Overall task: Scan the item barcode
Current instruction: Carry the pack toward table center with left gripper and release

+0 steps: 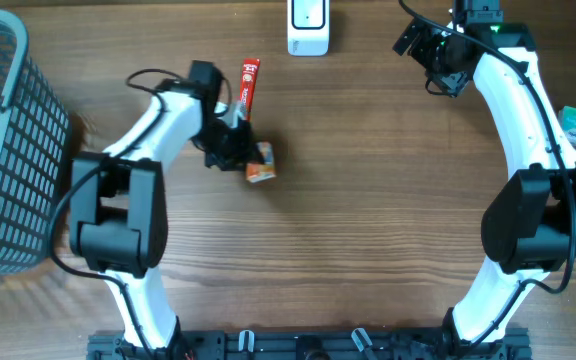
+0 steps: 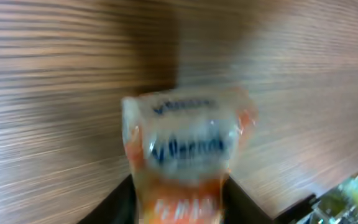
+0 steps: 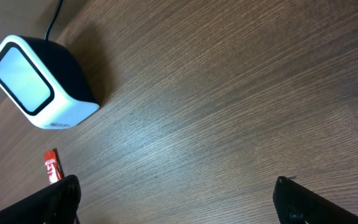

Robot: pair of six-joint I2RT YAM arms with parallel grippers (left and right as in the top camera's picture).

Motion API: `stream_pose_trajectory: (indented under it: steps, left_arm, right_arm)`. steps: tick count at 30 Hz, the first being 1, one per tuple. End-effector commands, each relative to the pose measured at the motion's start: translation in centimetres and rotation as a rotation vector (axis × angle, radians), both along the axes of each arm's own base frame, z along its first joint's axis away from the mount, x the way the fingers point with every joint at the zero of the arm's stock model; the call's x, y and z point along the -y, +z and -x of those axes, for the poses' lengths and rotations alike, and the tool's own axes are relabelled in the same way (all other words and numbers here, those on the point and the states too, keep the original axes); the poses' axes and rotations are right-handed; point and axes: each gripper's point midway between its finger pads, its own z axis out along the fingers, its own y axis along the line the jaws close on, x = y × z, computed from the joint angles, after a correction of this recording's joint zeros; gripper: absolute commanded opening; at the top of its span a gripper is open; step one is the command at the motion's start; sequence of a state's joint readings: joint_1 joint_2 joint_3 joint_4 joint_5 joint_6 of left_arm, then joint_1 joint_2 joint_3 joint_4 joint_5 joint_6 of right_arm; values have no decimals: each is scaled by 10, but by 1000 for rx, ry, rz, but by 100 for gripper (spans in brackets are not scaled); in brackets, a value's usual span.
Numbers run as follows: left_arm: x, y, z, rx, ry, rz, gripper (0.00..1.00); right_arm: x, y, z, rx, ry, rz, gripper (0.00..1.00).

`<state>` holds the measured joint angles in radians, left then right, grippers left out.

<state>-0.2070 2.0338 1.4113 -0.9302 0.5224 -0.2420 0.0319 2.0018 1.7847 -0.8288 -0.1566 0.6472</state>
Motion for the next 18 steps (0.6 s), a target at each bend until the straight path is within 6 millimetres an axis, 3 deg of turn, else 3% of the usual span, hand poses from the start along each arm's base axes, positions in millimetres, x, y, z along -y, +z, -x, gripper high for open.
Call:
stream_pose_trajectory:
  steps: [1,5,10,14,18]
  left_arm:
    - [19,0,9,-29,-22,17,100]
    - [17,24,4,-25,-30,-18,100]
    - [-6,95,-19,74,13,-83,100]
    - [-44,175,-33,244,112,-191,100]
    - [-107,242,-31,394,339,-362,100]
  right_arm:
    - [0,5,-1,13,-6,-2,100]
    - [0,5,-1,13,-7,-3,100]
    - [0,5,-1,13,-6,-2,100]
    - [0,5,-1,13,-7,-3,100]
    - [0,5,-2,14,-7,-3,100]
